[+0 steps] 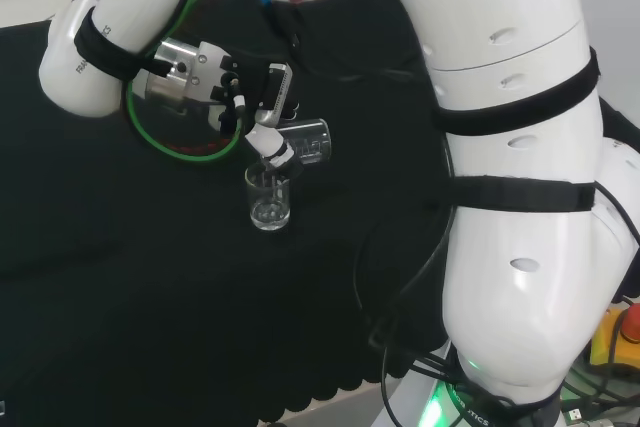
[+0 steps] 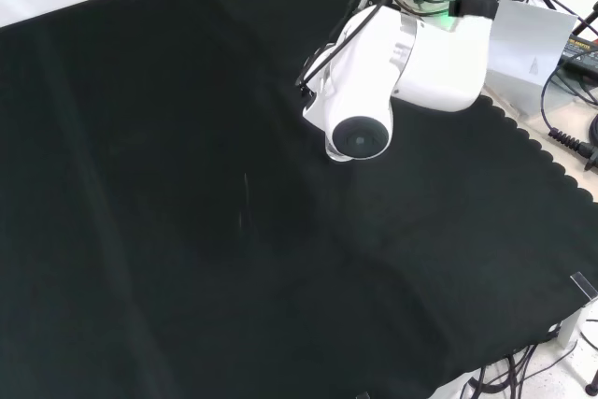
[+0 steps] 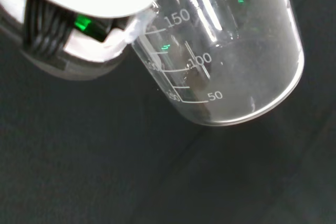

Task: Pour the water from the handheld beaker into the one on the table.

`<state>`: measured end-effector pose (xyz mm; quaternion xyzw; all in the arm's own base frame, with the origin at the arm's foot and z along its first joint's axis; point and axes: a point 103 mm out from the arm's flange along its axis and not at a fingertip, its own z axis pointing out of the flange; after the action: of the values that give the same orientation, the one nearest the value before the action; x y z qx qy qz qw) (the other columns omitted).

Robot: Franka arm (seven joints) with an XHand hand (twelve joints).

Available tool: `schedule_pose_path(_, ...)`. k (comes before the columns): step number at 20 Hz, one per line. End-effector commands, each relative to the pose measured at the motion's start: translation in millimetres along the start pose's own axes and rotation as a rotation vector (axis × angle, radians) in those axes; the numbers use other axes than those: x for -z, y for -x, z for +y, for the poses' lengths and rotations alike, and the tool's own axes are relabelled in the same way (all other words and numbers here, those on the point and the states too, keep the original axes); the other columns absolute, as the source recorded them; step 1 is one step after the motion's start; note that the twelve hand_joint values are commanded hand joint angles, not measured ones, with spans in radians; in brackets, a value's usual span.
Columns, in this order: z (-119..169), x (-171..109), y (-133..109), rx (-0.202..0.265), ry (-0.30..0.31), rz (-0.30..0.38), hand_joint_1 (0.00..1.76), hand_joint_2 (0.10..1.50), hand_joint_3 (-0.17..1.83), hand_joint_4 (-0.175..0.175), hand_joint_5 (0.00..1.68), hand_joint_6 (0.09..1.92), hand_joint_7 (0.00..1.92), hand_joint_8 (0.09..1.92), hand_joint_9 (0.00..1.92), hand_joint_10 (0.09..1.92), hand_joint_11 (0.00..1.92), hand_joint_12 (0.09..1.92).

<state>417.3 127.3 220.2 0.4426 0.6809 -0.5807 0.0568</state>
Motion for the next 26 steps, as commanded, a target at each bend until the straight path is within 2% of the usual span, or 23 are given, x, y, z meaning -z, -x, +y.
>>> schedule_pose_path(1,-3,-5,5,0.018,0.073,0.039,1.31,0.47,1.03,-0.175,1.23,0.91,1.29,0.88,1.63,0.61,1.4,0.78)
schedule_pose_path(4,-4,-10,10,0.03,0.124,0.076,1.31,0.47,1.03,-0.175,1.23,0.91,1.29,0.88,1.63,0.61,1.4,0.78)
schedule_pose_path(11,-5,-27,32,0.084,0.286,0.284,1.31,0.47,1.02,-0.175,1.23,0.91,1.29,0.88,1.63,0.61,1.4,0.78)
schedule_pose_path(21,-3,-51,59,0.101,0.466,0.482,1.31,0.48,1.02,-0.175,1.23,0.91,1.29,0.88,1.63,0.61,1.4,0.77)
schedule_pose_path(26,-1,-63,69,0.098,0.54,0.559,1.31,0.48,1.02,-0.175,1.23,0.91,1.29,0.88,1.63,0.61,1.4,0.77)
